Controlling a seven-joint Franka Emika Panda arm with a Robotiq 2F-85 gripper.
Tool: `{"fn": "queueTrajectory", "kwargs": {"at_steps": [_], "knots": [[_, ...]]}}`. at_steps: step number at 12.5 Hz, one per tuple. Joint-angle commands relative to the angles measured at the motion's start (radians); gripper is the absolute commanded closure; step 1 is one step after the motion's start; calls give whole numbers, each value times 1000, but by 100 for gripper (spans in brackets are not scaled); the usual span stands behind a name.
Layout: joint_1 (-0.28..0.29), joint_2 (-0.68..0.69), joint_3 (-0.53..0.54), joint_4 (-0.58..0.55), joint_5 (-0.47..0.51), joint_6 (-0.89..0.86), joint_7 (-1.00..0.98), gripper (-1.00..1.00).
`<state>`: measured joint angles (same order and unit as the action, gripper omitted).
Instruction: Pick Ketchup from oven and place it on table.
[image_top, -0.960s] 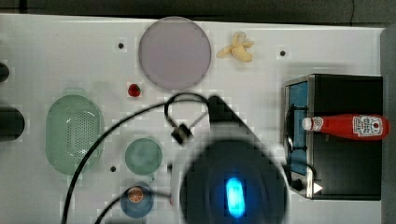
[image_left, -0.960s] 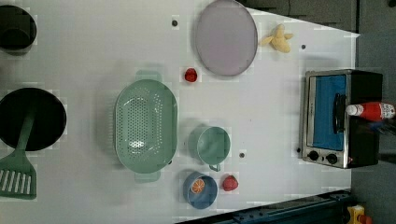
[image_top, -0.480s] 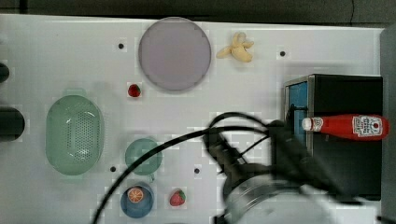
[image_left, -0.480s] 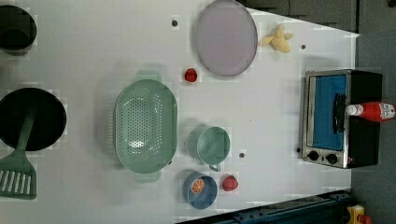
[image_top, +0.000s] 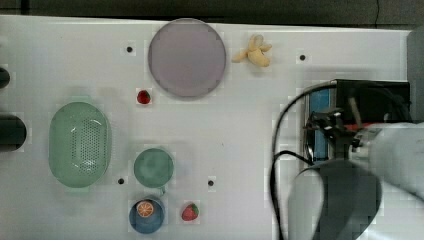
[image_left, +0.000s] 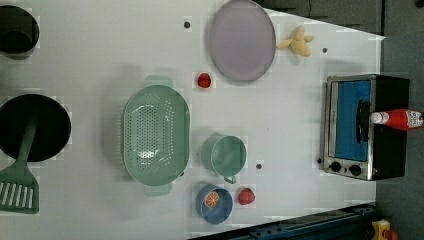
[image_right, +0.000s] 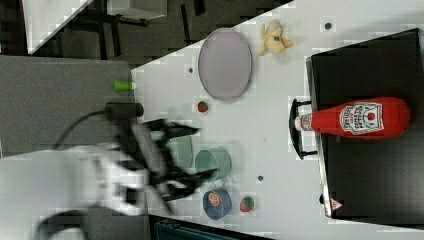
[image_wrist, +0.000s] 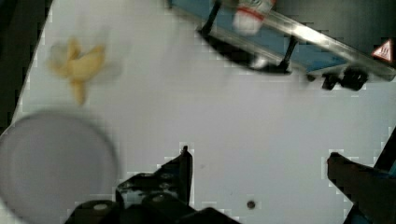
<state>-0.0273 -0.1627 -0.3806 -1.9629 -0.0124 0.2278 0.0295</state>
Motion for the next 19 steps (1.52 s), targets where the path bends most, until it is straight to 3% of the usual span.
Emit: {"fn": "queueTrajectory", "kwargs": {"at_steps": [1,9,14,19], "knots": [[-44,23,-27,31,-16,82,29,-100],[-56,314,-195,166,5,206,29,-100],[-93,461,-233,189,143,335,29,-100],[-118,554,-233,187,221,360,29,-100]]}}
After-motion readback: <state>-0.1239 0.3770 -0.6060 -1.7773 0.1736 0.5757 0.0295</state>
